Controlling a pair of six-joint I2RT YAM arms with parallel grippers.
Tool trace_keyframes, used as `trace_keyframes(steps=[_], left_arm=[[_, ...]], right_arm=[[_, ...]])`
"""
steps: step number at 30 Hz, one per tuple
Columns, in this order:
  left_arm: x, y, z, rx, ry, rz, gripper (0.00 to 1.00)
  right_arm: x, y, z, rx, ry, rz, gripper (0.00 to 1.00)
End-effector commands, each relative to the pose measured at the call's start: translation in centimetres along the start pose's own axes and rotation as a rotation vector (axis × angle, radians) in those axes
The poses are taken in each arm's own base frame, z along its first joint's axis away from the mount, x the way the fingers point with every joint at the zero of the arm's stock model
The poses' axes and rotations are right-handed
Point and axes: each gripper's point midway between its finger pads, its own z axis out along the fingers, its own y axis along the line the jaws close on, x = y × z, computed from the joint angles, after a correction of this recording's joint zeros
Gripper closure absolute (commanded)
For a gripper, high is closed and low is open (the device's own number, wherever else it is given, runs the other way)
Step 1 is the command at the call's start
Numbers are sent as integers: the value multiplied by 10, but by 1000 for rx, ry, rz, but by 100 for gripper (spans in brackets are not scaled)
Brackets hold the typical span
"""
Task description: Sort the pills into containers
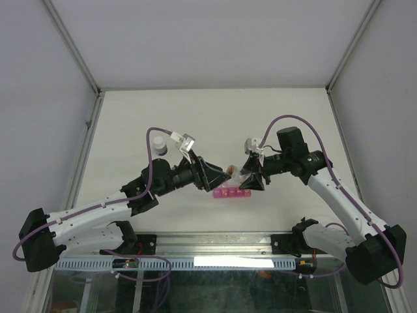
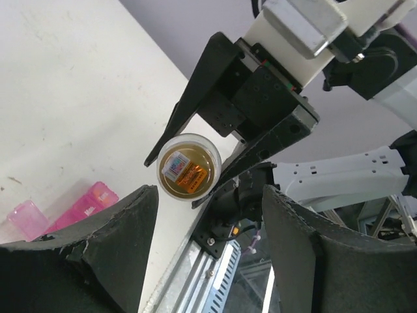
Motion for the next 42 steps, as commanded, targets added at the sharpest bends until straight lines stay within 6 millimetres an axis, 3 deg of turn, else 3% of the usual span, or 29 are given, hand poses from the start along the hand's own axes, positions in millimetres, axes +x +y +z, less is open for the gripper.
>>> trace_keyframes(steps=[1, 14, 23, 28, 33, 38, 42], left_arm=[[-10, 5, 11, -89, -15, -26, 35], [-8, -8, 30, -29, 38, 8, 42], [0, -13, 37, 5, 83, 14, 61], [6, -17, 37, 64, 112, 81, 79], [35, -23, 29, 278, 198, 393, 94], [59, -23, 6, 624, 229, 813, 93], [52, -13, 7, 738, 166, 1066, 88]], right_arm=[[-22, -4, -3, 1, -55, -69, 100], [-21, -5, -3, 5, -53, -68, 100], [-20, -6, -3, 7, -51, -64, 100], [-21, -6, -3, 8, -52, -63, 100], [-22, -5, -3, 7, -54, -66, 100], [-22, -5, -4, 9, -55, -70, 100], [-23, -5, -4, 12, -55, -73, 100]])
